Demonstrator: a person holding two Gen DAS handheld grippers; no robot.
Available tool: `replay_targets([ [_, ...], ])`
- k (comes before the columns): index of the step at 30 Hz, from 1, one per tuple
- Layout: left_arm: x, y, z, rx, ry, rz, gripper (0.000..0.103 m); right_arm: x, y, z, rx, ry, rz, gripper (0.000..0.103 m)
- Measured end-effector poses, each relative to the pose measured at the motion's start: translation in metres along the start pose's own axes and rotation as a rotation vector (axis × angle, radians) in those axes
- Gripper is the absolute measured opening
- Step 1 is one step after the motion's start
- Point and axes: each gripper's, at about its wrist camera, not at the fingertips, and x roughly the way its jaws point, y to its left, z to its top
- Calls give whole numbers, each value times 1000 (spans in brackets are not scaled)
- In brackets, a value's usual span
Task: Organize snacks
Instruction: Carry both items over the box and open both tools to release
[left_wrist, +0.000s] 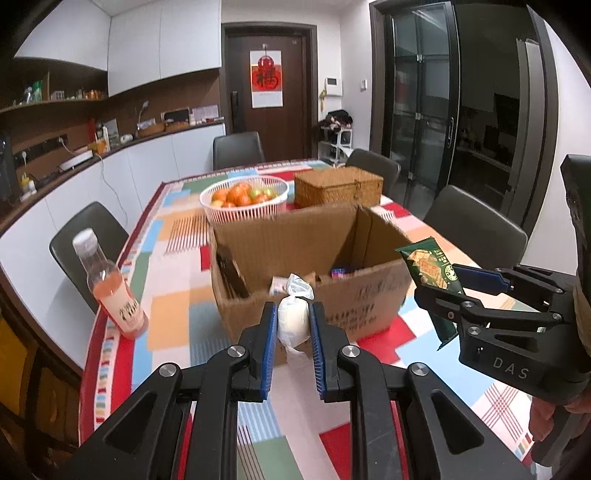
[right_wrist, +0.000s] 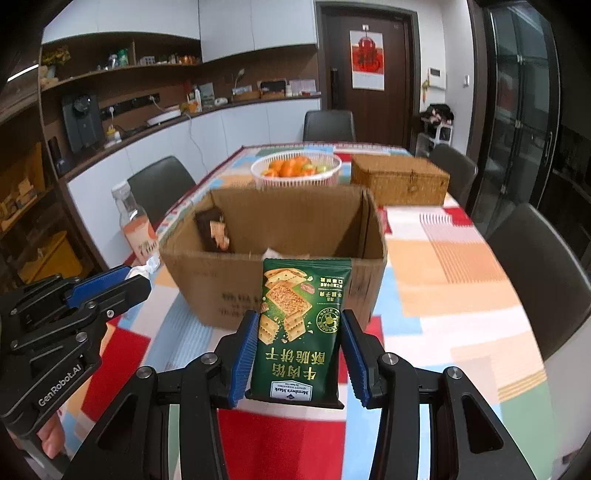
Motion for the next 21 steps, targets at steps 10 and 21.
replay_targets([
  [10, 11, 8, 46, -5, -41, 17, 19, 9, -4, 48, -23, -54, -6, 45],
  [21, 53, 21, 79, -54, 19, -35, 19, 49, -10, 82, -18, -9, 17, 45],
])
